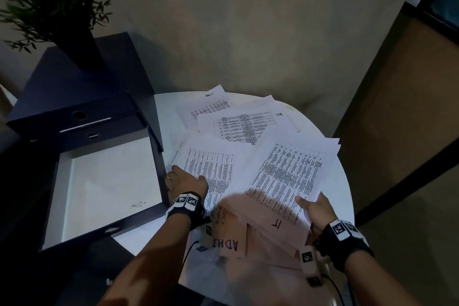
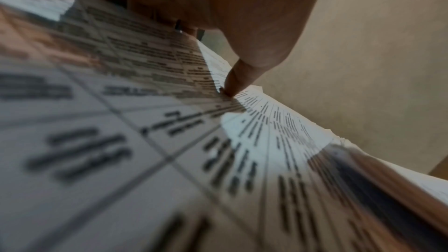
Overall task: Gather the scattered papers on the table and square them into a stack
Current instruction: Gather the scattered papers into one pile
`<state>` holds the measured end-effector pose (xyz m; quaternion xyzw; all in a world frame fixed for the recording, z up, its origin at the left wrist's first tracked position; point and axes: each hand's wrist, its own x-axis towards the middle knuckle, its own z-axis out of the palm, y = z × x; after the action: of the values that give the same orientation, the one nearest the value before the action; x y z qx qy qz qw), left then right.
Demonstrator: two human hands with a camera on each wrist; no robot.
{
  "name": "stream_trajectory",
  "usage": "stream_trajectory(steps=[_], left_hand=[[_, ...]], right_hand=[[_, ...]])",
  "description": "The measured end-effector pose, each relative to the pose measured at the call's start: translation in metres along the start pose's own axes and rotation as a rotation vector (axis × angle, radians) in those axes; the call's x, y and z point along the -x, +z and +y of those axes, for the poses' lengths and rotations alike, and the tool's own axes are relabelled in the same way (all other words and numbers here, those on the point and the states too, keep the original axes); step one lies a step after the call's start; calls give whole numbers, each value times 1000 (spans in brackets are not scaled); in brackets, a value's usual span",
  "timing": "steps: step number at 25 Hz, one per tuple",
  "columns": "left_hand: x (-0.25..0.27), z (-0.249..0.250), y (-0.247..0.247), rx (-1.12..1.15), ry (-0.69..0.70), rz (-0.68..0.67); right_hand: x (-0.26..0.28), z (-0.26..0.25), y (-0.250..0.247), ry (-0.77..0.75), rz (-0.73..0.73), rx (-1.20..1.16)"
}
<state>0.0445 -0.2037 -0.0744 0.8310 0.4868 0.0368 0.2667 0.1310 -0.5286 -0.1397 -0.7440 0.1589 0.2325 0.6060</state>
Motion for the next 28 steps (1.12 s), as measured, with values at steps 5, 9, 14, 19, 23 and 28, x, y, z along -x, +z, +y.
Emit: stream_trajectory(steps=[5,9,14,19,23,28], left_hand=[[-3,4,-4,-52,-46,-99],[-3,3,-4,-125,5,-105],[-8,5,-6,-89,-28,-156],[-5,5,-8,-167,-34,-189],[-7,6,-16,-98,-48,-172],[5,-1,-11,-209,4,-121]], right_hand=[[-1,1,-3,63,52,93],[-1,-1,-3,31,39,122],[-1,-2,-4,25,39,129],[11,-4,1,5,39,106],[10,-2,2,-42,23,84],[11,-1,4,-39,29,76]])
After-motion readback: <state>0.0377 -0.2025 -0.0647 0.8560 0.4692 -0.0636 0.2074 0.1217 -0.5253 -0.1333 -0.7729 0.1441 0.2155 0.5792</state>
